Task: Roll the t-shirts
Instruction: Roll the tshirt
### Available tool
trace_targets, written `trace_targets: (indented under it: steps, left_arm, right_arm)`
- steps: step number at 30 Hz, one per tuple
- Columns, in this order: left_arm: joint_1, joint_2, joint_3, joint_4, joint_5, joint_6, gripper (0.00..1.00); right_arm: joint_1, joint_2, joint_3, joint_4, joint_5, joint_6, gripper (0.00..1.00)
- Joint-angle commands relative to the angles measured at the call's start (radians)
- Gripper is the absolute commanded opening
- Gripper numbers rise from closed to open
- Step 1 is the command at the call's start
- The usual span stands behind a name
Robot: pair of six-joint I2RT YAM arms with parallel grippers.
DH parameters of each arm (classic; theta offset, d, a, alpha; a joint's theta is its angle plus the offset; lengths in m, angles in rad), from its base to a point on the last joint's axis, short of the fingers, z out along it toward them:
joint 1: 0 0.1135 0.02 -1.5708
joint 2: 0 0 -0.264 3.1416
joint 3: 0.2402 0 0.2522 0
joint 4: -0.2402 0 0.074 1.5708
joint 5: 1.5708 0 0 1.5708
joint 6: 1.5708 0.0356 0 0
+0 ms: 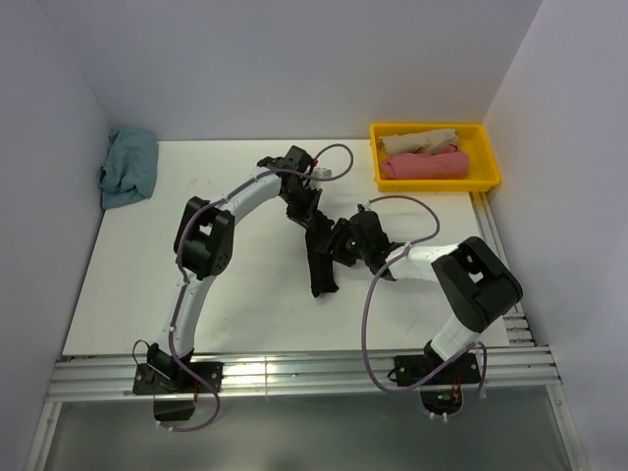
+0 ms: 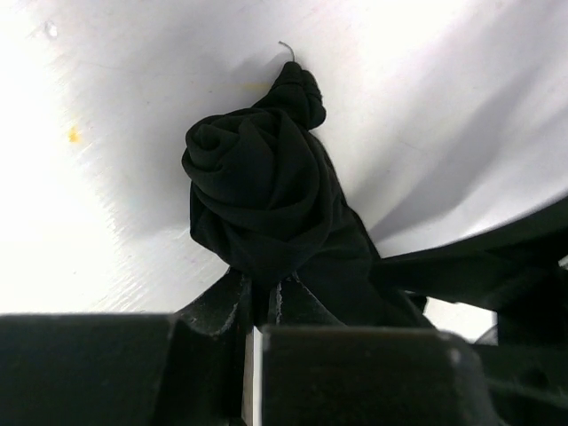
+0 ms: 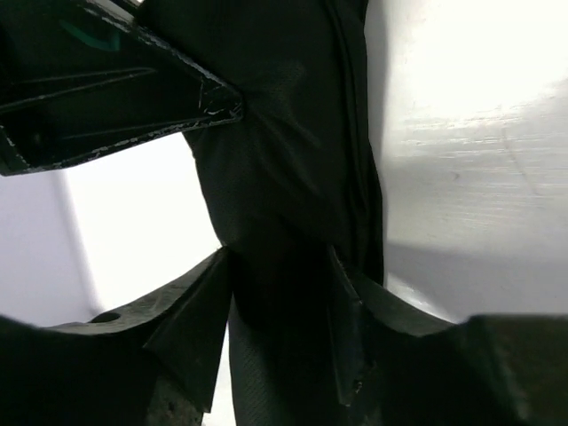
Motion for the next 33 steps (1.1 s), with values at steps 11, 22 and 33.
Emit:
trace_targets:
  steps: [11,22,33]
  left_arm:
    - [-0.03,0.07,0.136,-0.188,-0.157,0.076,0.0]
    - [-0.057,0.095,0.182,-0.234,-0.161,0.102,0.0]
    - [-0.074,0.097,0.191,-0.238,-0.168,0.104,0.0]
  right_arm:
    - [0.161,-0.083,0.271,-0.554,0.434,-0.274,0.64]
    - [0.17,-0.008,0.377,-0.523,0.38,-0.352,0.72]
    - [0.254,0.041,0.466,-0.59,0.504,-0.363,0.73]
